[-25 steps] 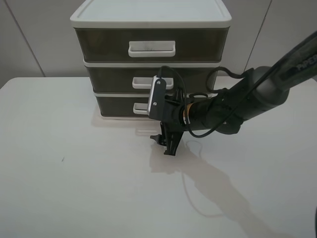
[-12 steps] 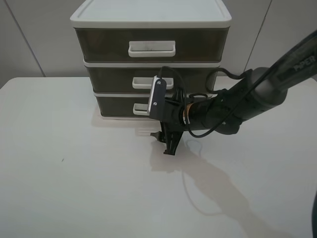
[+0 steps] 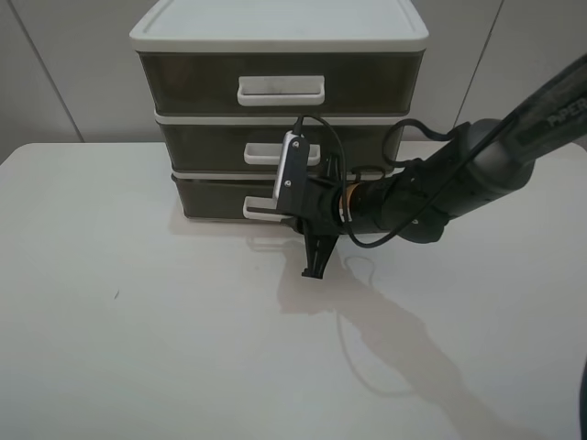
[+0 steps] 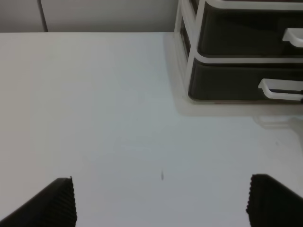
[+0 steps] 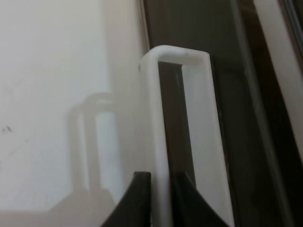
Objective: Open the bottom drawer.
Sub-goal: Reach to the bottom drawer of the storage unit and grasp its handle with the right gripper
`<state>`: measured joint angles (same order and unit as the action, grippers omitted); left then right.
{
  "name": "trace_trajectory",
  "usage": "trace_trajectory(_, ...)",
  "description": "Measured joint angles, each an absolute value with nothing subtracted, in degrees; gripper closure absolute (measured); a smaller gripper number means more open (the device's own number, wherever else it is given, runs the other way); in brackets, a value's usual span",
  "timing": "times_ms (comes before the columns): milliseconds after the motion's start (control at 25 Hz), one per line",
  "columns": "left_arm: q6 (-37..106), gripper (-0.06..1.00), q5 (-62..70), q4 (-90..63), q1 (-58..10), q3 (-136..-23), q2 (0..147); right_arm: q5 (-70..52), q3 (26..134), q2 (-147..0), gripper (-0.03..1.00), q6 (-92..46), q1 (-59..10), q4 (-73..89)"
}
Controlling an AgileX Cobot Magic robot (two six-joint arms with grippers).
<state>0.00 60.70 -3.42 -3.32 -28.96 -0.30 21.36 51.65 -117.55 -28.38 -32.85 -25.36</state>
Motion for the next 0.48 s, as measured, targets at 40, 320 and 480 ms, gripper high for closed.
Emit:
trace_trajectory(40,0.00,0.20,60.70,-3.42,-3.32,-28.96,-0.30,21.36,51.65,-117.55,0.88,-28.38,-32.85,-25.36)
trace_trajectory(320,0.00,0.20,60.70,-3.42,-3.32,-28.96,-0.30,20.24,51.65,-116.87,0.88,-28.38,-32.85,-25.69)
trace_trajectory(480,0.00,0.20,60.70,-3.42,-3.32,-28.96,-0.30,18.61,51.65,-116.63,0.88,-28.33,-32.92,-26.65)
